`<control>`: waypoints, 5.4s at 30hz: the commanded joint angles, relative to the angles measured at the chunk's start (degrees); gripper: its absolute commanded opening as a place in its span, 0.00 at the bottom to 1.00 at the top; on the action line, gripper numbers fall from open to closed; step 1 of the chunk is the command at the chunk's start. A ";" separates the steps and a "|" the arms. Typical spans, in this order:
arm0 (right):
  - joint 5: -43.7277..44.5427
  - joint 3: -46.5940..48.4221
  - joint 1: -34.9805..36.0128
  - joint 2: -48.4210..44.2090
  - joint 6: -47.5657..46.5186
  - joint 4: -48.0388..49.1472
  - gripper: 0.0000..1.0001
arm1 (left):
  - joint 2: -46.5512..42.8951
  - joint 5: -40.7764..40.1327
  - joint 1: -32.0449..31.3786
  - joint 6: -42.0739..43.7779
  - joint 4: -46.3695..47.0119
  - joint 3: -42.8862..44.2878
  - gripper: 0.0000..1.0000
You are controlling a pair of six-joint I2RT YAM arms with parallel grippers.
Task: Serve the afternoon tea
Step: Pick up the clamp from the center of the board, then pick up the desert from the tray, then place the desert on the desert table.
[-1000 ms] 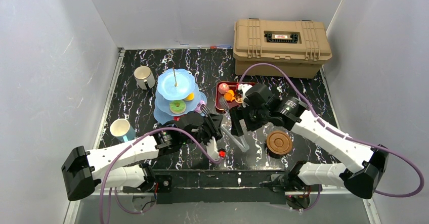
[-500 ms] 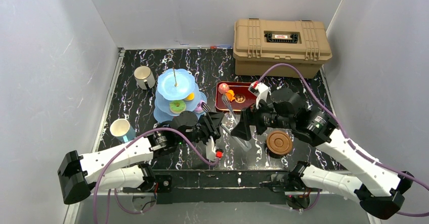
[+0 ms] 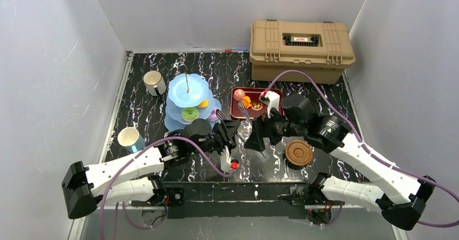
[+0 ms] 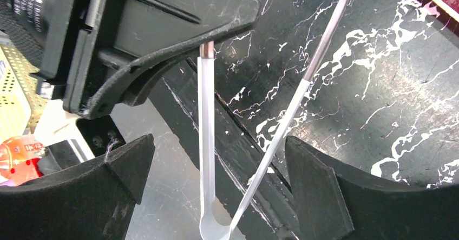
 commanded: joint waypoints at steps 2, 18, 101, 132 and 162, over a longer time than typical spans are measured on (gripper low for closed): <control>-1.16 -1.65 -0.14 -0.97 -0.52 1.43 0.98 | -1.08 0.60 -0.14 -0.67 1.36 2.27 0.00; -0.72 -4.07 -0.14 3.60 0.02 13.70 0.92 | -0.08 1.08 -0.14 -2.24 1.32 4.32 0.00; 6.97 7.68 -16.29 33.09 -11.29 12.77 0.11 | -9.90 -10.43 3.13 -34.53 -29.07 27.34 0.79; 6.90 47.58 -0.04 42.40 -6.99 -12.35 0.08 | -8.24 -15.60 7.15 -46.55 -28.56 39.66 0.91; 4.04 51.36 2.23 47.26 -4.74 -10.32 0.41 | -9.24 -14.90 7.22 -44.94 -27.08 38.71 0.92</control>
